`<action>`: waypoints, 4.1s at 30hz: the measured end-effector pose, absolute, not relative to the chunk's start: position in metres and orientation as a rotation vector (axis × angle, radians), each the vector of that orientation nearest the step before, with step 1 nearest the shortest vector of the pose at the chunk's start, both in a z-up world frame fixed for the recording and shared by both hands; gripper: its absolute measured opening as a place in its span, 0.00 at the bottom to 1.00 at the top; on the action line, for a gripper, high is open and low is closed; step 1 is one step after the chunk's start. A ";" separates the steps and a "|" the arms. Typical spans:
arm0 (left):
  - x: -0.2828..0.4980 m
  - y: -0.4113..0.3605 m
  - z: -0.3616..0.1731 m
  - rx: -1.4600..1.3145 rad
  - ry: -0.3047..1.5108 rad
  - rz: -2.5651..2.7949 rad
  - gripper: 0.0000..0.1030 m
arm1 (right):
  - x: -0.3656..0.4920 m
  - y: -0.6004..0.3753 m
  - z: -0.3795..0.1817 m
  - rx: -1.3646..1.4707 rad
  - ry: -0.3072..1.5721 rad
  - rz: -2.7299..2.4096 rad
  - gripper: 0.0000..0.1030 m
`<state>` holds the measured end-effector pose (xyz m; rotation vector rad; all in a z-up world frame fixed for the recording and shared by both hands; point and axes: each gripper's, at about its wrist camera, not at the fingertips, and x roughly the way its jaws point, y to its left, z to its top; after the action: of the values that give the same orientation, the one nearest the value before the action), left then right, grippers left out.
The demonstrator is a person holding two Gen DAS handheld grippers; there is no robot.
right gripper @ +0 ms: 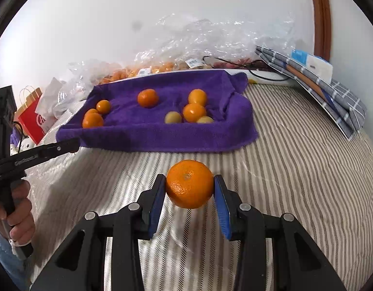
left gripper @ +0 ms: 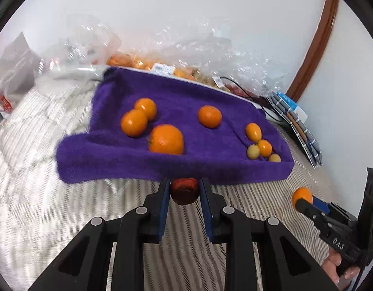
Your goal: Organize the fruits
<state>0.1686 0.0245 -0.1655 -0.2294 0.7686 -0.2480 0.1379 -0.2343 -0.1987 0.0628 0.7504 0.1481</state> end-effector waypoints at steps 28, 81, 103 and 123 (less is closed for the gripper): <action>0.256 0.026 -0.161 -0.207 0.735 -0.163 0.30 | 0.245 -0.208 -0.193 0.069 0.677 0.122 0.45; 0.021 -0.012 -0.018 0.019 0.572 0.025 0.84 | -0.013 -0.235 -0.056 0.065 0.586 -0.155 0.95; 0.019 -0.010 -0.017 0.023 0.565 0.020 0.84 | -0.014 -0.234 -0.058 0.080 0.588 -0.150 0.95; 0.017 -0.008 -0.017 0.020 0.565 0.021 0.84 | -0.014 -0.233 -0.061 0.088 0.587 -0.139 0.95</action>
<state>0.0173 -0.0084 -0.0172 0.0197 0.5646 0.0207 -0.0143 -0.2331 -0.0611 0.0883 0.5870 -0.1390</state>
